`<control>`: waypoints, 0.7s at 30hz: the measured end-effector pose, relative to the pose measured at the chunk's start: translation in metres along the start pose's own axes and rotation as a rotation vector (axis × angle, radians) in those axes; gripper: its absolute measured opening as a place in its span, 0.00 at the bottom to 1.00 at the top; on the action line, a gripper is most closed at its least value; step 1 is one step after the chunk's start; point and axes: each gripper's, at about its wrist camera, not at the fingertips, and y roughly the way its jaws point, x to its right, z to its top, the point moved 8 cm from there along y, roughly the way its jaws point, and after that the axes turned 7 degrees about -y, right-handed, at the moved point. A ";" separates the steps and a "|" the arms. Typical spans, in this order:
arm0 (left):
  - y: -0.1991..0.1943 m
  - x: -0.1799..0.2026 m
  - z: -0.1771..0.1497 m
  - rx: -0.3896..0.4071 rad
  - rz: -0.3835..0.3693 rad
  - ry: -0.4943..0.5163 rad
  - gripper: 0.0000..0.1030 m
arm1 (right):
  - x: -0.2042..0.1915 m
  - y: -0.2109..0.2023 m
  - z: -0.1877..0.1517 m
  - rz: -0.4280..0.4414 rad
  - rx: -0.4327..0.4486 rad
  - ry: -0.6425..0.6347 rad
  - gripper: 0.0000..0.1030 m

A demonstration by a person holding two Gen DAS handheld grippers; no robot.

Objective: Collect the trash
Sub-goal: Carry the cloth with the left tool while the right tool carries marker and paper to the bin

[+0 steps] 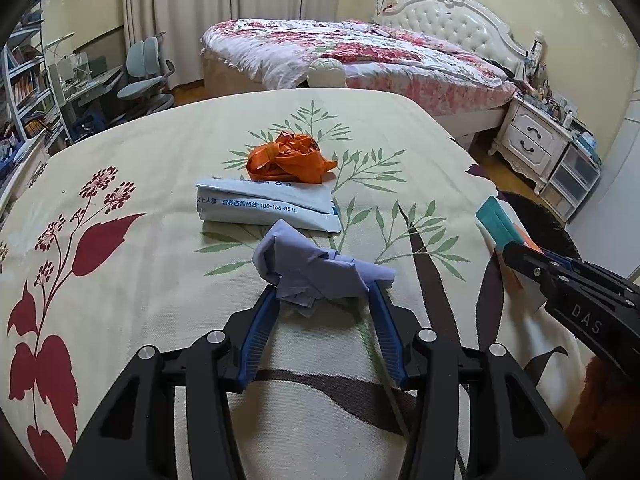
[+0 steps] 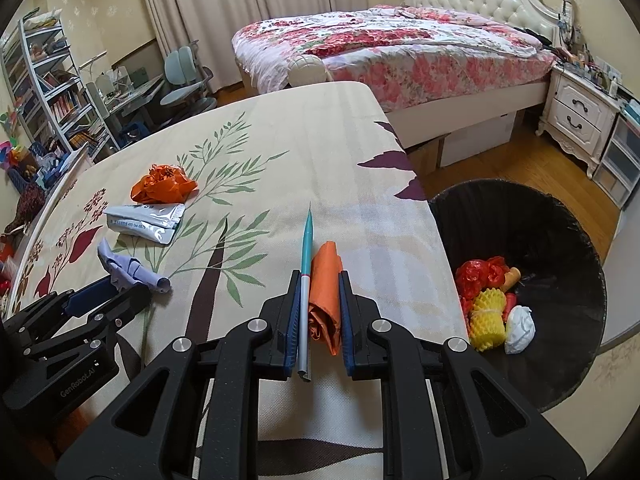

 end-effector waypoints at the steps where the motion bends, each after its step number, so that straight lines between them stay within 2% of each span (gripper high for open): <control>1: -0.002 0.000 0.001 0.007 0.004 0.003 0.47 | 0.000 -0.001 0.001 0.001 0.002 0.000 0.16; 21: -0.017 0.002 0.011 0.070 0.015 0.007 0.47 | 0.000 -0.014 0.005 -0.005 0.030 0.007 0.16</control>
